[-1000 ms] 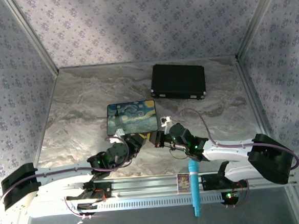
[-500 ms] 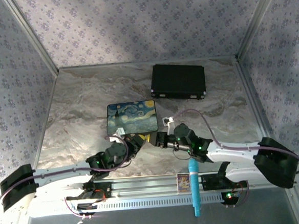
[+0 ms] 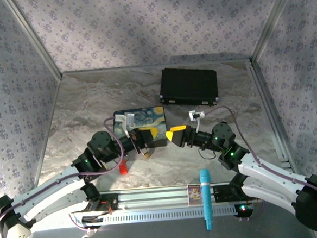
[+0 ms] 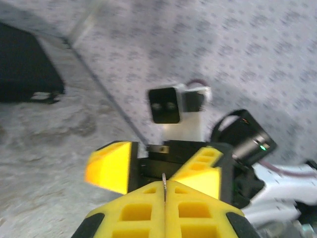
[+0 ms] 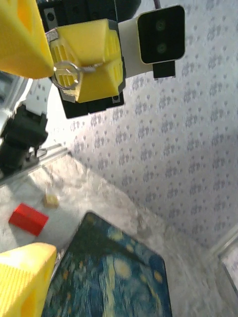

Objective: Unlock a padlock with a key

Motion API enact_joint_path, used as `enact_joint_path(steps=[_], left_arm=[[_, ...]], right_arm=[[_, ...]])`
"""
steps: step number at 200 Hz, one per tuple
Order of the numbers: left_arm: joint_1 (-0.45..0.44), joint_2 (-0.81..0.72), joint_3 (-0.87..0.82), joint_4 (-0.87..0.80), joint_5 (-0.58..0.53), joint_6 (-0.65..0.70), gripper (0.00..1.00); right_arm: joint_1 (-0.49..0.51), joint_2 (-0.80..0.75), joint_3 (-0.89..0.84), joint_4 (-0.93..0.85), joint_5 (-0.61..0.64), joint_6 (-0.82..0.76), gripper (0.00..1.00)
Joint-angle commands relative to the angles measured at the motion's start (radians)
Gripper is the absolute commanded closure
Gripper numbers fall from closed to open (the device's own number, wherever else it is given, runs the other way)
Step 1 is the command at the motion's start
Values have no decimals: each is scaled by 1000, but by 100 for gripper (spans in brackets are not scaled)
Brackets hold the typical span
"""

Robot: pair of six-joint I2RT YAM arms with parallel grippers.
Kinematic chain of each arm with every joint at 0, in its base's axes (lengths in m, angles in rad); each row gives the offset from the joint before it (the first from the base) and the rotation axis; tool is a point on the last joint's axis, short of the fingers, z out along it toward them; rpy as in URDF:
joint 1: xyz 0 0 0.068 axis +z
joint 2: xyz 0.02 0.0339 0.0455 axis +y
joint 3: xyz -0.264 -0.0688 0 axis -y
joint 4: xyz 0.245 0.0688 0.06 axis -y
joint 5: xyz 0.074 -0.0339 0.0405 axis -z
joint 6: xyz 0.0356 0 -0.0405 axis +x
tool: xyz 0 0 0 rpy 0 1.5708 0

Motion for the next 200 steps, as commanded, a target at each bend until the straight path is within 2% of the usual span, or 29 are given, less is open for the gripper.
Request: enact_joint_path(steps=[1,22,75,108,164,190,200], left_arm=[[4,37,29,43,170,86,100],[2,53,34,62,169,77,100],[-14,65,34,95,171,56,100],[-36,67,43,102,164,56,100],[-47,69,48,91,142,66,100],[-47,61,41,93,114,66,100],[-47,57,39,91,99,67,100]], right_arm=[[26,16,41,154,-63,15,22],[27,1,24,201,-63,38,33],[10,-53,2,182,-57,30,33],[23,-26,29,172,-66,23,54],[54,-5,17,218,-76,30,59],[57,-21,-5,208,-77,37,69],[55,-30,-20,215,-72,42,70]])
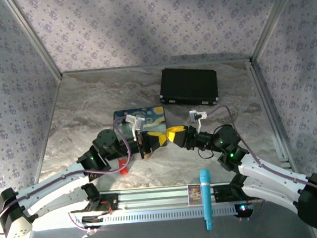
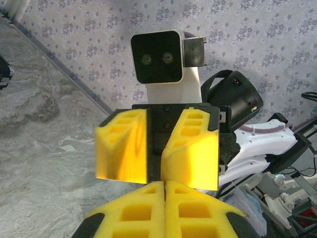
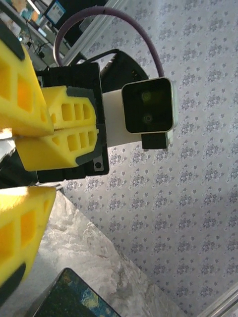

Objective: Unlock a padlock with a key

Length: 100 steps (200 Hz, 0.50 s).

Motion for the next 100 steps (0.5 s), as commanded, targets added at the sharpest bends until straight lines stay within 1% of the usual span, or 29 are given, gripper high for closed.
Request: enact_joint_path(steps=[1,16,36,47,62,78,100], left_arm=[[-9,-11,28,36,-36,20,100],[-7,-11,23,49,-41,14,100],[-9,0,29,52,-30,13,100],[-9,5,29,55,-27,11,100],[-9,9,32,55,-20,11,100],[-9,11,34,58,-9,9,100],[-14,14,34,58,0,5,100]], right_arm=[[12,-22,-22,34,-16,7,70],[13,-33,-35,33,-9,10,68],[13,-35,-34,31,-10,12,60],[14,-30,-30,42,-15,14,59],[16,-22,-29,56,-13,19,59],[14,-23,-26,52,-7,15,62],[10,-21,-23,58,-7,13,70]])
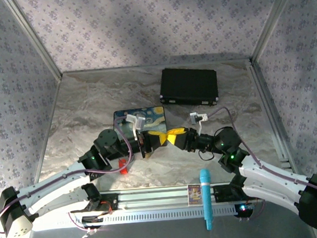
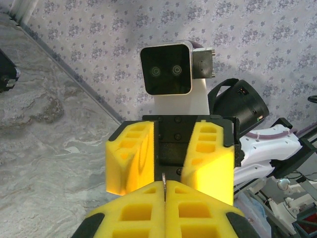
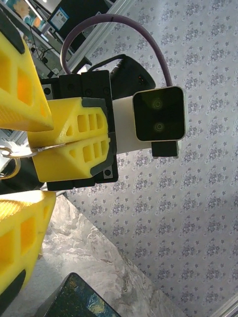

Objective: Unlock a padlock with a key

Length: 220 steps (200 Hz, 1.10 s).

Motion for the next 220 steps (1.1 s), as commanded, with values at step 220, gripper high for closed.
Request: enact_joint_path(steps=[220], left_arm=[[-12,9,33,9,-29,4,100]], right_arm=[[-11,-21,-21,43,2,6,97]])
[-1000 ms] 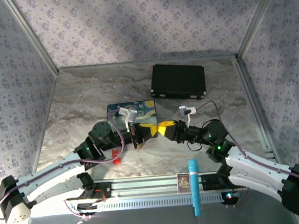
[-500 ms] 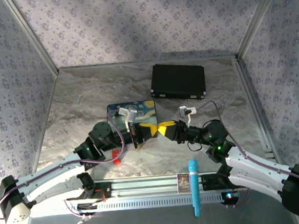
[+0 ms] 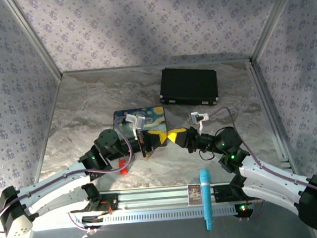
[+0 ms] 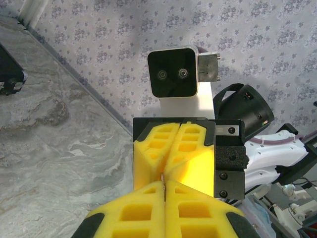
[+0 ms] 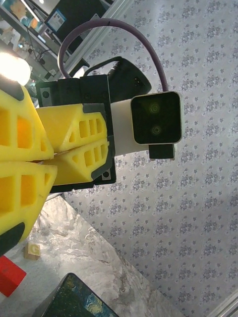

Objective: Unlock a padlock with a key

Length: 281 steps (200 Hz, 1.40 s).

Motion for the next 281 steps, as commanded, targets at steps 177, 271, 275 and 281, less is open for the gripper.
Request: enact_joint_path(steps=[177,271,275,281], left_arm=[[-54,-79,-156,-625,-690,-336,34],[-71,211,-226,-406,-776,-337,34],[-69,225,-226,-397,-773,-338,35],[-68,243,-225,-386,-770,-339,35]], right_arm=[[30,10,-21,-401,239,-137,100],[83,159,6,-329,249,-135,100],[86,163,7,-328,251,-135,100],[89,166,6,-325,253,-133,100]])
